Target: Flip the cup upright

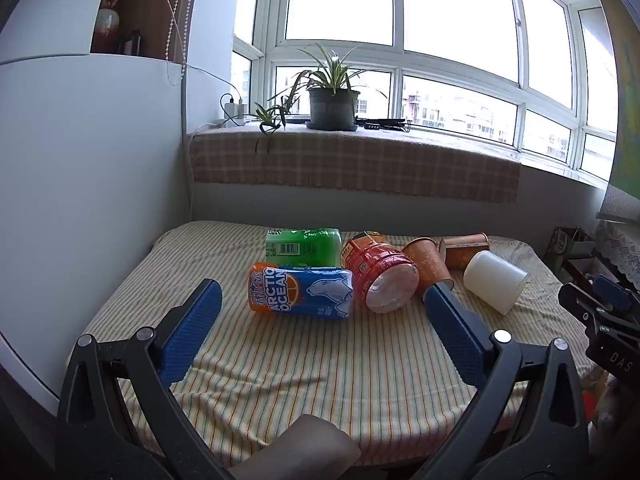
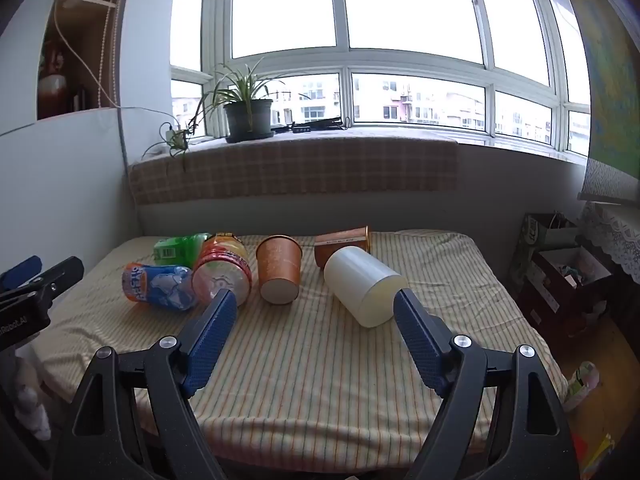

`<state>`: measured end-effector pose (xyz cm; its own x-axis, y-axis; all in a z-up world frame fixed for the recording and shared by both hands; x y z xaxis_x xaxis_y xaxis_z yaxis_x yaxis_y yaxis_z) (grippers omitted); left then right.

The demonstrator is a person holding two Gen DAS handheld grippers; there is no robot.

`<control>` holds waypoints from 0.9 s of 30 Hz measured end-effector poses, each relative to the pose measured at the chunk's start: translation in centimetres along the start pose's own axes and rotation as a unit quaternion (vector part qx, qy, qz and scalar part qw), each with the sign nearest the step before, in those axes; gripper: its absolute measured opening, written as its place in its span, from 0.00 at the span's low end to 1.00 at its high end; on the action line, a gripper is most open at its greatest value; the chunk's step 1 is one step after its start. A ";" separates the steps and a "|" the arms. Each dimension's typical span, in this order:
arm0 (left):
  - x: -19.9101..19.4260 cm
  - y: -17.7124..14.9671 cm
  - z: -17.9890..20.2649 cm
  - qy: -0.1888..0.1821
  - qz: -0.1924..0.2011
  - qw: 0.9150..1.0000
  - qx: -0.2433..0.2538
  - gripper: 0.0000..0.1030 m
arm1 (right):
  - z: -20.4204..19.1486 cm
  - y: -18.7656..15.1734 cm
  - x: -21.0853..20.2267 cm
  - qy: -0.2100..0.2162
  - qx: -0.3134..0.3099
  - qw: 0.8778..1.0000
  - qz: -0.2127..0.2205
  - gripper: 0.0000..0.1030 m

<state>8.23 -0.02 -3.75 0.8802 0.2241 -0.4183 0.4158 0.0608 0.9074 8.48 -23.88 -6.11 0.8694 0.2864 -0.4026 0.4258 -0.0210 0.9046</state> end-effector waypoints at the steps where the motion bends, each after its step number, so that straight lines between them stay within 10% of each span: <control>1: 0.0 0.0 0.0 0.000 0.000 1.000 0.000 1.00 | 0.0 0.1 0.0 0.000 -0.001 1.000 0.003 0.78; 27: 0.0 -0.1 0.7 -0.003 0.006 1.000 0.007 1.00 | 0.8 -0.2 0.3 0.001 0.022 1.000 -0.005 0.78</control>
<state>8.30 -0.69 -3.85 0.8861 0.2195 -0.4082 0.4090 0.0438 0.9115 8.86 -24.55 -6.54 0.8651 0.2883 -0.4104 0.4442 -0.0603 0.8939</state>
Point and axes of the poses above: each gripper's, at about its wrist camera, not at the fingertips, and x roughly the way its jaws point, z to its right, y to its top, the point moved 9 cm from there along x, roughly the way its jaws point, and after that the axes turned 13 degrees about y, right-handed, at the moved point
